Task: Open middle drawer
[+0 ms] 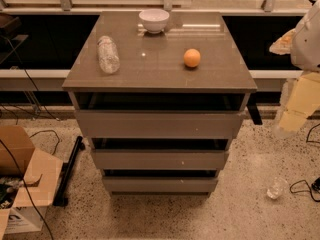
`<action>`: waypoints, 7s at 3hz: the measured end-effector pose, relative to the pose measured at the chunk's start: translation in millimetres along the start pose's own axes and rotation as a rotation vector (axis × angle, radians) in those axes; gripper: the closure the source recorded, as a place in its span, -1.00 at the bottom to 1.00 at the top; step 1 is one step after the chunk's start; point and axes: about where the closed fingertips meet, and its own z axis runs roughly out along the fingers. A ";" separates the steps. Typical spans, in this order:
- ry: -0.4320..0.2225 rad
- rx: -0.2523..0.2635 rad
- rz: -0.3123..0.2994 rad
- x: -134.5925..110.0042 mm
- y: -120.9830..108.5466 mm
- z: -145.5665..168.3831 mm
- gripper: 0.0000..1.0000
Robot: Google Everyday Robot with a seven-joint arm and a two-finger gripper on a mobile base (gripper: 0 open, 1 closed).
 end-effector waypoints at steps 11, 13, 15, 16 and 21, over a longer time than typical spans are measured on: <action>-0.463 -0.286 0.431 -6.4 42.2 363.8 -1.00; -0.479 -0.293 0.480 -10.9 43.5 392.2 -1.00; -0.528 -0.282 0.516 -25.9 31.6 461.3 -1.00; -0.547 -0.274 0.497 -32.2 13.8 489.1 -1.00; -0.514 -0.365 0.535 -21.3 2.0 558.7 -0.05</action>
Offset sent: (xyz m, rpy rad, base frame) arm -0.0022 0.0086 -0.0405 0.1540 -0.0211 -0.0254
